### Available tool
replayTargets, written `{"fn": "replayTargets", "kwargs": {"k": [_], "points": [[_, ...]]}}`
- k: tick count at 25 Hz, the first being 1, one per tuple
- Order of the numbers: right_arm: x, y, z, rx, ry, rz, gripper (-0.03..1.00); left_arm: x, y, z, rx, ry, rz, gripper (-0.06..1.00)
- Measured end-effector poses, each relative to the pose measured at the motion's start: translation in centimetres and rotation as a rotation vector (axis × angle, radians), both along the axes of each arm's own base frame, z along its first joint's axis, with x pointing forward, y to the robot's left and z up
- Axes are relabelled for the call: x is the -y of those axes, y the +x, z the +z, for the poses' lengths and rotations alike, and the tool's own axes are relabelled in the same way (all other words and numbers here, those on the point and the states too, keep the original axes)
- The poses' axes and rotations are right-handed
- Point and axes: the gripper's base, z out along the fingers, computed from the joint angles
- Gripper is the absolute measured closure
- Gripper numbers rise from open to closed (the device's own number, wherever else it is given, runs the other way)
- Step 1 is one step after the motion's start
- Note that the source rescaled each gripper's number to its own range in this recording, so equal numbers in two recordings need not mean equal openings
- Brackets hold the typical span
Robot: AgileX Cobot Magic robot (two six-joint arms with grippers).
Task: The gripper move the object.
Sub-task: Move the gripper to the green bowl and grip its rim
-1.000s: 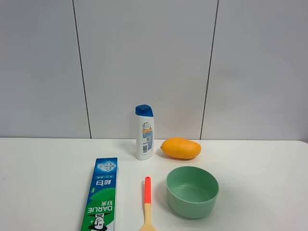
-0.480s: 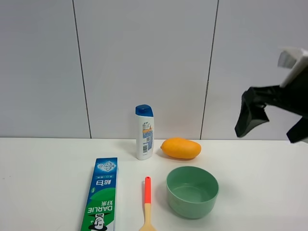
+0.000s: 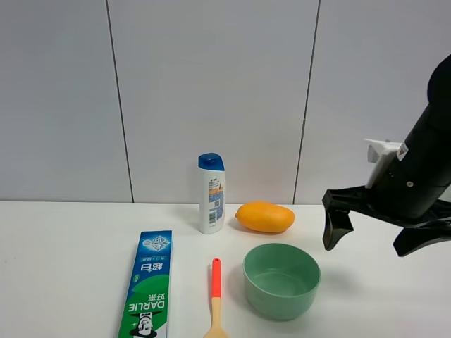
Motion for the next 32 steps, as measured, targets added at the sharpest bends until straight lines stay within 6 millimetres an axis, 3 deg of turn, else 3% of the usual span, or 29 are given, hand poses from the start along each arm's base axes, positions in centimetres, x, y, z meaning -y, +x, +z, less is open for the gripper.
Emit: {"fn": "replayTargets", "kwargs": {"k": [7, 16, 25, 32], "points": [[-2.4, 1.4, -2.9, -0.019, 0.003, 0.048, 0.04, 0.0, 0.0, 0.0, 0.000, 0.000, 0.000, -0.06], [-5.8, 3.1, -4.0, -0.063, -0.032, 0.136, 0.22, 0.0, 0.0, 0.0, 0.000, 0.000, 0.000, -0.06], [-5.8, 3.1, -4.5, -0.081, -0.064, 0.160, 0.38, 0.0, 0.0, 0.0, 0.000, 0.000, 0.000, -0.06], [-5.8, 3.1, -5.5, -0.110, -0.083, 0.165, 0.41, 0.0, 0.0, 0.0, 0.000, 0.000, 0.000, -0.06]]}}
